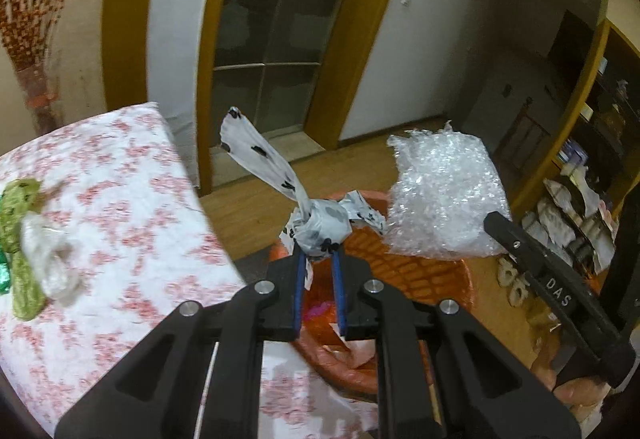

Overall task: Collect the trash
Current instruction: 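Carry the paw-print bag and bubble wrap over the orange basket, then open both tools to drop the paw-print bag and bubble wrap into the basket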

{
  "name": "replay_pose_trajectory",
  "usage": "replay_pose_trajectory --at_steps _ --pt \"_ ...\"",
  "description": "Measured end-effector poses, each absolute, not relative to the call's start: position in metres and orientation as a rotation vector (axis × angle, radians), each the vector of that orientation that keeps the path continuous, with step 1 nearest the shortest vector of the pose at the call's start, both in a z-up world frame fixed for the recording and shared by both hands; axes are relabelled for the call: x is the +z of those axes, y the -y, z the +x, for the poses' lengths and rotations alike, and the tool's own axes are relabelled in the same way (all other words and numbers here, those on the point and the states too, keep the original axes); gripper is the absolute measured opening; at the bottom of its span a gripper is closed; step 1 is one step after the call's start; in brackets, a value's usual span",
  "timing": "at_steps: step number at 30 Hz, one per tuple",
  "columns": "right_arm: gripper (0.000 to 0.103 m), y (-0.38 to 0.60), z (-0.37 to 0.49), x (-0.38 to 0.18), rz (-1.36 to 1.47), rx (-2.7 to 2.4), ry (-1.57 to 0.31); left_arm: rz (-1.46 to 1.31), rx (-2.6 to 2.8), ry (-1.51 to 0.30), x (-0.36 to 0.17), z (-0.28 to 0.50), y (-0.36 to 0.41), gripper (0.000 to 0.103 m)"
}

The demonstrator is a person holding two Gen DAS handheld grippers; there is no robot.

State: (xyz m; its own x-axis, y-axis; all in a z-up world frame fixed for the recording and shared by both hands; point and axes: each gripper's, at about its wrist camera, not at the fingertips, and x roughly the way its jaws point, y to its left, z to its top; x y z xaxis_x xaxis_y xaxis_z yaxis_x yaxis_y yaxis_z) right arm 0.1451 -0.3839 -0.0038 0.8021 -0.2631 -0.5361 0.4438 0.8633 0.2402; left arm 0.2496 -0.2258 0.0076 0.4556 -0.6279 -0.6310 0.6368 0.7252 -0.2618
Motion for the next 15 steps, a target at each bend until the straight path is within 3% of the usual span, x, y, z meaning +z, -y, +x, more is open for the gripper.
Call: replay_pose_trajectory --at_steps 13,15 --pt "0.007 0.404 0.141 -0.020 0.418 -0.437 -0.545 0.051 -0.823 -0.841 -0.019 0.248 0.268 0.015" --pt "0.009 0.405 0.142 -0.023 0.430 -0.434 -0.551 0.053 -0.821 -0.854 -0.025 0.248 0.274 0.019"
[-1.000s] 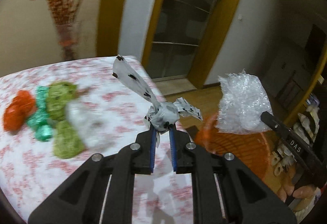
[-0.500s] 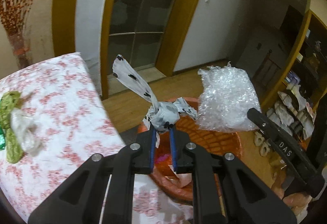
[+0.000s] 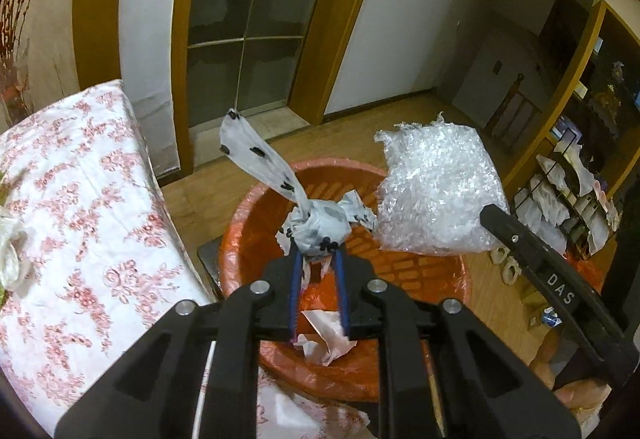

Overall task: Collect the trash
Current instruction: 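Open both tools to drop the paw-print bag and bubble wrap into the basket, then return to the table and grasp the clear plastic bag with the right tool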

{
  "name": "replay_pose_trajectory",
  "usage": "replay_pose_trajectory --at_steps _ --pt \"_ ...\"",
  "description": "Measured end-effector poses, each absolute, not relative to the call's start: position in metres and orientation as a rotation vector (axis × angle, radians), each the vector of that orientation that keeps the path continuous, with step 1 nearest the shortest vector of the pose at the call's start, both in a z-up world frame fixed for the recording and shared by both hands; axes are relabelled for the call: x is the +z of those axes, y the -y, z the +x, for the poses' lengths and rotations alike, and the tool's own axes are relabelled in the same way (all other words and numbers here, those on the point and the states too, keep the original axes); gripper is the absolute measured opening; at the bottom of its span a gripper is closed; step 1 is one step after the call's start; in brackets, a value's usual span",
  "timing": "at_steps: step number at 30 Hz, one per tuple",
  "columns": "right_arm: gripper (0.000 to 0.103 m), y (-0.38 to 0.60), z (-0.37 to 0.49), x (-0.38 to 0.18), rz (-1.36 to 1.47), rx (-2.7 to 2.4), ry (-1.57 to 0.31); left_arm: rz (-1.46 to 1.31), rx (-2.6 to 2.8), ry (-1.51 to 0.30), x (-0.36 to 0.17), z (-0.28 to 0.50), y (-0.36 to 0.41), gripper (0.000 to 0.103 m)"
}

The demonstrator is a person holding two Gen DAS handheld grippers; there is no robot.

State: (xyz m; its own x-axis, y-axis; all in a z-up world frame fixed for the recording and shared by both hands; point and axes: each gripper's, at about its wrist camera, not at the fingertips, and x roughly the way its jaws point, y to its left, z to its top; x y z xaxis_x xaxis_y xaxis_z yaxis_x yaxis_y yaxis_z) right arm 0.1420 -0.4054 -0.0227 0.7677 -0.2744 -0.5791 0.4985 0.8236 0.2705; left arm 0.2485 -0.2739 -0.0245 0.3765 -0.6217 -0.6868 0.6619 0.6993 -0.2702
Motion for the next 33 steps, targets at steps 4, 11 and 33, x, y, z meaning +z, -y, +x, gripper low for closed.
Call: replay_pose_trajectory --at_steps 4,11,33 --pt "0.019 0.413 0.141 -0.029 0.451 -0.431 -0.567 0.054 -0.815 -0.892 -0.037 0.252 0.279 0.032" --pt "0.049 0.413 0.137 -0.029 0.449 -0.443 -0.562 0.056 -0.762 -0.919 -0.053 0.258 0.269 0.049" --pt "0.089 0.366 0.159 -0.018 0.325 -0.393 -0.564 -0.023 -0.454 -0.899 -0.048 0.292 0.122 0.087"
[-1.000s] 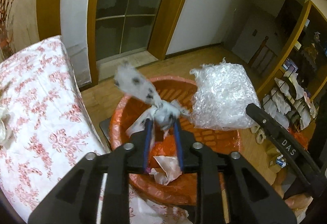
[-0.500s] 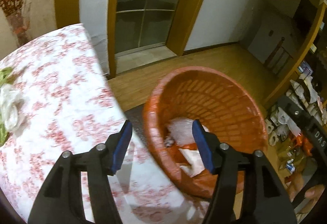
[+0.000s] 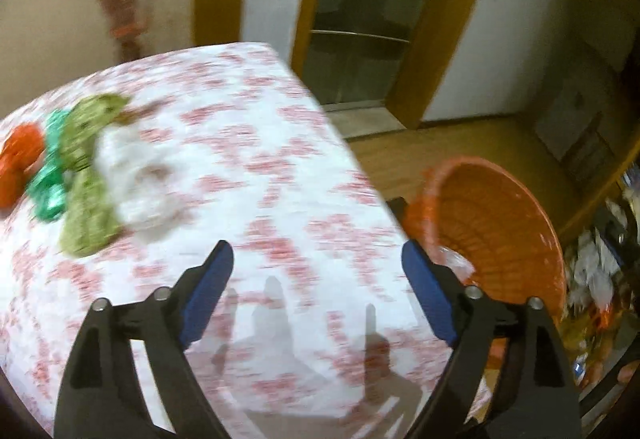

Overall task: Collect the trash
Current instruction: 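Return to the table and grasp the clear plastic bag with the right tool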

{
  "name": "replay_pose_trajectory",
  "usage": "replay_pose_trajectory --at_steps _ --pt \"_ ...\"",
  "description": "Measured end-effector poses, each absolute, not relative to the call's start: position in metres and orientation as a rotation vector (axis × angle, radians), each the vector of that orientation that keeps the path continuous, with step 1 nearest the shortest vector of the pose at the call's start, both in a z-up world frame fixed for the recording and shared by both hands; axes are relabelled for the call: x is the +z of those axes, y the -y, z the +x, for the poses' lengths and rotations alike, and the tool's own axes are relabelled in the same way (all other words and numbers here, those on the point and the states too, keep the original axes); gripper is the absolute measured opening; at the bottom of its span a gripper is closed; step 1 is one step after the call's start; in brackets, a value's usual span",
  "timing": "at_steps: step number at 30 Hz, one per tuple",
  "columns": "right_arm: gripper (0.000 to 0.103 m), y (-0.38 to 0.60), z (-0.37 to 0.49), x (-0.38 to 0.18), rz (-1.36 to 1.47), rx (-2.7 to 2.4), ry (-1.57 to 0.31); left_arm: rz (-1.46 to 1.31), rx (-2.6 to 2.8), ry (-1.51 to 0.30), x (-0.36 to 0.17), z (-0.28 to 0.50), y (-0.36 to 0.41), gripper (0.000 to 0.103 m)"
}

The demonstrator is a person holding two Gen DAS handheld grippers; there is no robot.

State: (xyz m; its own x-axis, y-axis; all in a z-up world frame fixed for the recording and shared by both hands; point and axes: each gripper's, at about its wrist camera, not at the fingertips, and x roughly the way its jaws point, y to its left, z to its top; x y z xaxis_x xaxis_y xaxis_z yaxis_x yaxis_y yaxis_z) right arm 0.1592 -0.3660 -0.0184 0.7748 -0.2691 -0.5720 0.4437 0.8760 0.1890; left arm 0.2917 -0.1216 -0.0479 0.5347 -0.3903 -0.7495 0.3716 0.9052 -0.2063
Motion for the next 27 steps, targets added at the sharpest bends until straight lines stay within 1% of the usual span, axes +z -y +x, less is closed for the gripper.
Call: replay_pose_trajectory --at_steps 4,6,11,16,20,22,25,27 --pt "0.089 0.345 0.173 -0.020 0.295 -0.321 -0.596 -0.101 -0.362 -0.923 -0.049 0.303 0.075 0.095" --pt "0.089 0.333 0.180 -0.022 0.289 -0.267 -0.615 -0.103 -0.288 -0.932 -0.051 0.306 0.053 0.097" --pt "0.089 0.295 0.207 -0.028 0.253 -0.149 -0.666 -0.106 -0.134 -0.951 -0.058 0.317 -0.004 0.098" --pt "0.089 0.251 0.241 -0.037 0.192 -0.029 -0.722 -0.140 -0.033 -0.909 -0.055 0.322 -0.063 0.099" --pt "0.089 0.213 0.271 -0.042 0.158 0.067 -0.756 -0.096 0.030 -0.880 -0.055 0.331 -0.097 0.099" --pt "0.088 0.198 0.289 -0.044 0.166 0.110 -0.781 -0.075 0.036 -0.862 -0.053 0.338 -0.116 0.099" --pt "0.082 0.174 0.319 -0.045 0.181 0.168 -0.808 -0.061 0.065 -0.844 -0.047 0.351 -0.136 0.099" --pt "0.073 0.158 0.340 -0.044 0.177 0.194 -0.819 -0.039 0.076 -0.800 -0.039 0.360 -0.145 0.098"
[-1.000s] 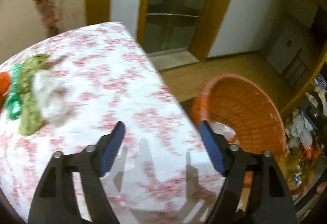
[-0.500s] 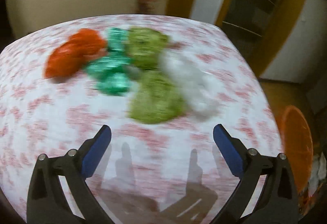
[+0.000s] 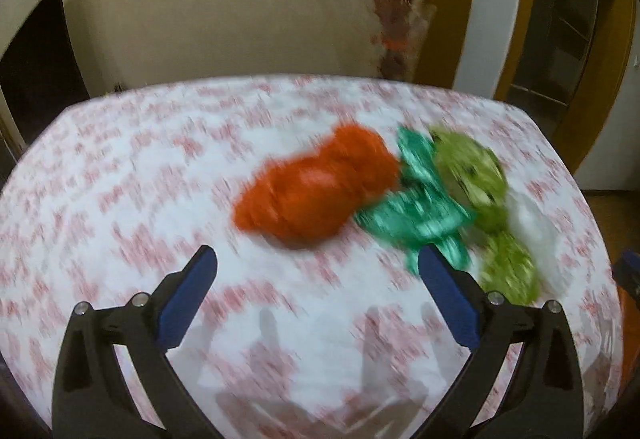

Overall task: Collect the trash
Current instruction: 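Return to the table and grasp the clear plastic bag with the right tool, then grasp the orange bag with the left tool while the right tool holds the clear bag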

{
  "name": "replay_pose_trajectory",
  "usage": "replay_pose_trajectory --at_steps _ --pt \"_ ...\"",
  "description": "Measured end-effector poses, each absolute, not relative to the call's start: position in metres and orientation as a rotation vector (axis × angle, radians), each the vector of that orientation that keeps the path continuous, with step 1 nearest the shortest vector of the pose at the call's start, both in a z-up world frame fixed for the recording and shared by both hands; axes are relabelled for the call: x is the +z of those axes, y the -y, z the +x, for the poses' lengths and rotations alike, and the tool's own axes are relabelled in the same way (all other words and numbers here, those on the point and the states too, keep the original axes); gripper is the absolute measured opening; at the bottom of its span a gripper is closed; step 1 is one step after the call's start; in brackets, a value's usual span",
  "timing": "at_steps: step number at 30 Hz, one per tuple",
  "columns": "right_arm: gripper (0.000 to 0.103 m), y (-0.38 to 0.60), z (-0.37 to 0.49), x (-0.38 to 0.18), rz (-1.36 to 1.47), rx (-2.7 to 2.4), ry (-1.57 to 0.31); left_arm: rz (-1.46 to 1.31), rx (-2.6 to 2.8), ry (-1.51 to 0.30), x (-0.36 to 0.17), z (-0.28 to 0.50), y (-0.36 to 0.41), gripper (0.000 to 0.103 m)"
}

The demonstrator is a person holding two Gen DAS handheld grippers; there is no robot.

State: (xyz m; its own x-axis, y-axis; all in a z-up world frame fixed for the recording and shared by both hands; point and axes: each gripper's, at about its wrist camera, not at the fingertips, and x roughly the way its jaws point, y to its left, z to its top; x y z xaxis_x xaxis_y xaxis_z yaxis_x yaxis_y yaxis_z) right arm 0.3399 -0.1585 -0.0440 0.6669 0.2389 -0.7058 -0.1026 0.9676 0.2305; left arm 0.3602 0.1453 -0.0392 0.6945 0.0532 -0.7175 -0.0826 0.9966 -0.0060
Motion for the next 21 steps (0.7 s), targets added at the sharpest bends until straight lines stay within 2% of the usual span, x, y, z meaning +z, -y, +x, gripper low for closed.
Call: replay_pose_trajectory --at_steps 4,13,16,17,21 --pt "0.068 0.134 0.374 -0.048 0.199 0.230 -0.856 -0.016 0.054 -0.803 -0.035 0.384 -0.151 0.099" --pt "0.068 0.103 0.417 -0.079 0.196 0.266 -0.996 -0.072 0.133 -0.887 -0.045 0.416 -0.175 0.099" --pt "0.058 0.095 0.412 -0.084 0.130 0.284 -0.997 -0.068 0.113 -0.847 -0.044 0.416 -0.177 0.099" --pt "0.048 0.092 0.409 -0.085 0.108 0.300 -1.001 -0.059 0.105 -0.836 -0.044 0.416 -0.176 0.099" --pt "0.036 0.095 0.397 -0.080 0.099 0.298 -0.987 0.005 0.096 -0.828 -0.045 0.417 -0.168 0.099"
